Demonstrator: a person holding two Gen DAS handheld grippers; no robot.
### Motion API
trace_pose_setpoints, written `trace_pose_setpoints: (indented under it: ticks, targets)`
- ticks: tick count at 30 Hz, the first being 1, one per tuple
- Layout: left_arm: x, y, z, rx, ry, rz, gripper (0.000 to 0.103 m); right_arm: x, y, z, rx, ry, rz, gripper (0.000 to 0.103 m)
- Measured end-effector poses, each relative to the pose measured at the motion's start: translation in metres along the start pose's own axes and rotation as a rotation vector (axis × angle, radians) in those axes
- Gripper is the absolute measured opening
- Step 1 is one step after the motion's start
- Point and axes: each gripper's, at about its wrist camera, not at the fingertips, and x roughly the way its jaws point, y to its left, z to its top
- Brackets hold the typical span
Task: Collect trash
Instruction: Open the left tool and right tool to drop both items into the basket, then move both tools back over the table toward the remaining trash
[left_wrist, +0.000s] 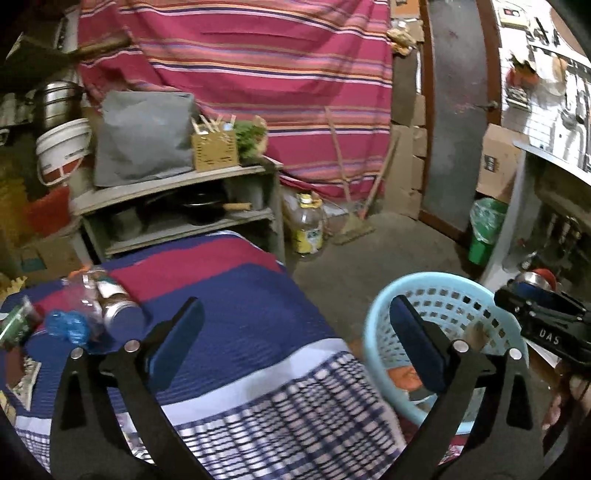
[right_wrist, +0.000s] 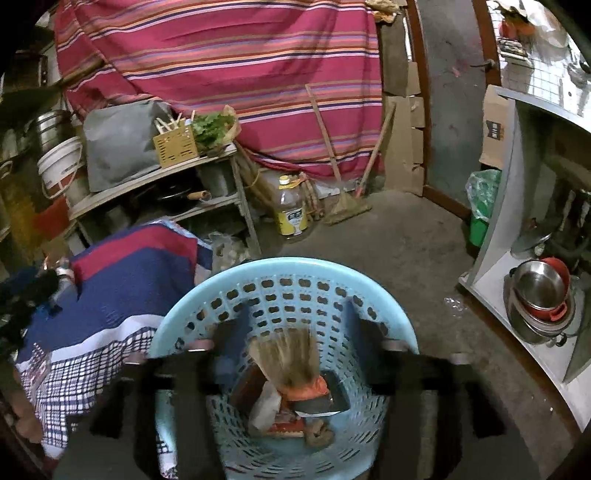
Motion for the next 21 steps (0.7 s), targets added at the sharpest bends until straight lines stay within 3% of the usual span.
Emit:
trace_pose_setpoints:
  ticks: [8,21]
  targets:
    - [-0.015,0.044,-0.005,-0.054,-0.005,0.074,0.097,-0.017,0.014,-0.006,0.003,-0.036,0.023,0.077]
    - [-0.06,0.145,-0.028,-0.144,0.005,0.236,0.097,-0.047,0.113,0.0,-0.109,-0.091,0.143,0.083]
